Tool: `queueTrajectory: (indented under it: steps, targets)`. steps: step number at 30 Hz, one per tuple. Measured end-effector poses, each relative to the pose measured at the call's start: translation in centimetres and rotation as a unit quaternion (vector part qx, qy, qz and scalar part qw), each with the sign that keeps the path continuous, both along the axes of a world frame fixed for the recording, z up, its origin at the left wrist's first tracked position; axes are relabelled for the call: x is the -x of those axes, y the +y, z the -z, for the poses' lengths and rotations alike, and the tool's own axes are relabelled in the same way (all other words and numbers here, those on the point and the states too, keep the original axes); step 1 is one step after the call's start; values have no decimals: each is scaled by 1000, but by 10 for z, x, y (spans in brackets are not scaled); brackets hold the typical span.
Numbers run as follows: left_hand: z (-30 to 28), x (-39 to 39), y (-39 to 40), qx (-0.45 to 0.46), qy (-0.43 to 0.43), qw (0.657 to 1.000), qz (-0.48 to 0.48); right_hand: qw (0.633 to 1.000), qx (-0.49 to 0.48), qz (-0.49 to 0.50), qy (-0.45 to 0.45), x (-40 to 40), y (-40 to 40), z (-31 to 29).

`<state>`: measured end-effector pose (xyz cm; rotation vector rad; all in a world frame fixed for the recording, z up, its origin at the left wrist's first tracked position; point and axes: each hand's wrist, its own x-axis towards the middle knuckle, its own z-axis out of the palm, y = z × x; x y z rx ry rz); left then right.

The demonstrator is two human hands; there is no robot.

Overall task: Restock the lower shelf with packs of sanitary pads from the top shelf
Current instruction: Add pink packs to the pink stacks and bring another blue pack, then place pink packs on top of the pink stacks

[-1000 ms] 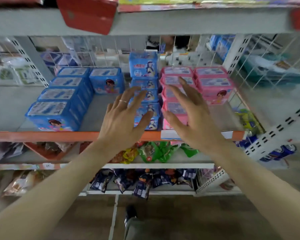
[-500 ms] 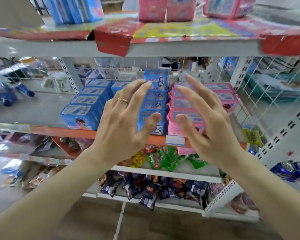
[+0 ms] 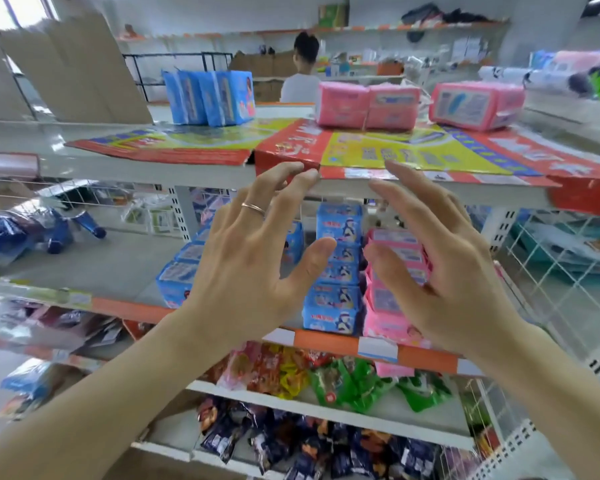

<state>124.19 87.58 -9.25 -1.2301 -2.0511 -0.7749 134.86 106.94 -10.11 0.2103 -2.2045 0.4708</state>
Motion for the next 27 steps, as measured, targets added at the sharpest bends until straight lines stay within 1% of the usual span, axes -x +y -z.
queueTrajectory:
  steps: [7, 13, 19, 27]
  targets:
    - [-18, 29, -17, -13, -1, 1000, -5, 999, -34, -7, 5, 28, -13, -23]
    - [-28, 57, -34, -21, 5, 1000, -15, 999, -41, -6, 9, 51, -27, -40]
    - [-38, 82, -52, -35, 21, 999, -2, 998, -50, 7, 21, 74, -43, -51]
    - [-36, 114, -72, -58, 4, 998, 33, 997, -60, 42, 29, 99, -63, -60]
